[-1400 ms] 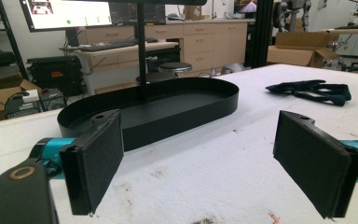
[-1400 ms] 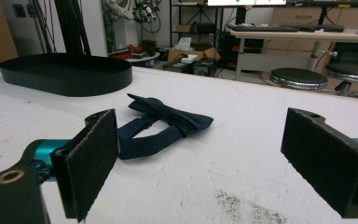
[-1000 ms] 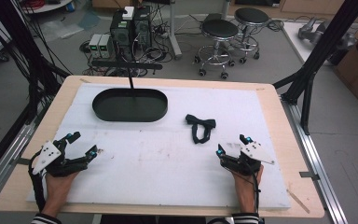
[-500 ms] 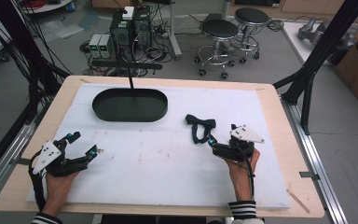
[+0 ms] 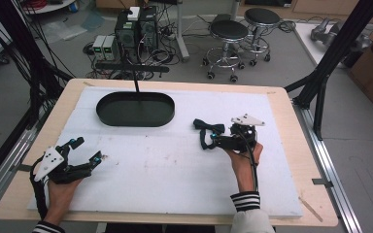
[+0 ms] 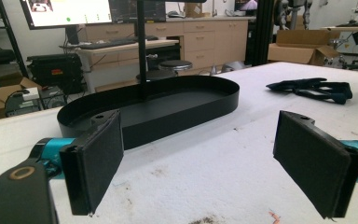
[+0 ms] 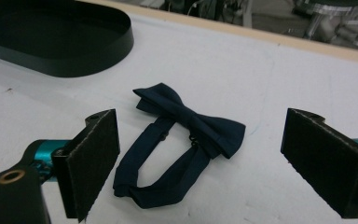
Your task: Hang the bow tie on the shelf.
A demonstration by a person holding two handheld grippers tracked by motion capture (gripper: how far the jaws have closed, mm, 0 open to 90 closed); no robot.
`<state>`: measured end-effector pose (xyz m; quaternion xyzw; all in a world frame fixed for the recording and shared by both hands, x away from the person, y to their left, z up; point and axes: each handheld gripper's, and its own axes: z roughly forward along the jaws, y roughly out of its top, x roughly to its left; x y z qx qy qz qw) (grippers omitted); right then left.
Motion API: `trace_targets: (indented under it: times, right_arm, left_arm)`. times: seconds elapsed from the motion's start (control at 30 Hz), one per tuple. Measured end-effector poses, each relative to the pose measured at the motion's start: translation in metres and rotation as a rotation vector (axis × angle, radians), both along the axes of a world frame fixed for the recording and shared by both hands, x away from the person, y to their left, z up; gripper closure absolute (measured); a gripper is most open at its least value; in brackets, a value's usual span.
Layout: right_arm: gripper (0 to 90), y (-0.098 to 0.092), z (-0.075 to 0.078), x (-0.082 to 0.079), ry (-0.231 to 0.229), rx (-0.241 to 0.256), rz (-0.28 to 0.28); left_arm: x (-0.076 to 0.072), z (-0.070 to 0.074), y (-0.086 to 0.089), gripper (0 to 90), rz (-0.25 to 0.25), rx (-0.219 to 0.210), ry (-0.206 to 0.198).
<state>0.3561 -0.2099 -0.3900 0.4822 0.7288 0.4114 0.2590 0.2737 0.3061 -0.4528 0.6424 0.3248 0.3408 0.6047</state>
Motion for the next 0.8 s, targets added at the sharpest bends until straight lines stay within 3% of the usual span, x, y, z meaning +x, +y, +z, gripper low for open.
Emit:
trace_targets:
  times: [0.07,0.1,0.13,0.43,0.63,0.8]
  right_arm:
    - [11.5,0.004,-0.001,0.005,0.045,-0.008,-0.007]
    - [11.5,0.004,-0.001,0.005,0.045,-0.008,-0.007]
    - [16.8,0.007,-0.002,0.009,0.066,-0.018,-0.002]
    - [18.0,0.021,-0.003,0.029,0.183,-0.09,-0.024]
    - [20.4,0.023,-0.008,0.035,0.237,-0.094,-0.042]
    - [20.7,0.018,-0.016,0.04,0.322,-0.04,-0.048]
  left_arm:
    - [0.0,0.0,0.0,16.4,0.0,-0.001,0.0]
    - [0.0,0.0,0.0,16.4,0.0,-0.001,0.0]
    - [0.0,0.0,0.0,16.4,0.0,0.0,0.0]
    - [0.0,0.0,0.0,16.4,-0.002,0.003,0.0]
    - [0.0,0.0,0.0,16.4,-0.003,0.004,-0.001]
    - [0.0,0.0,0.0,16.4,-0.003,0.004,-0.001]
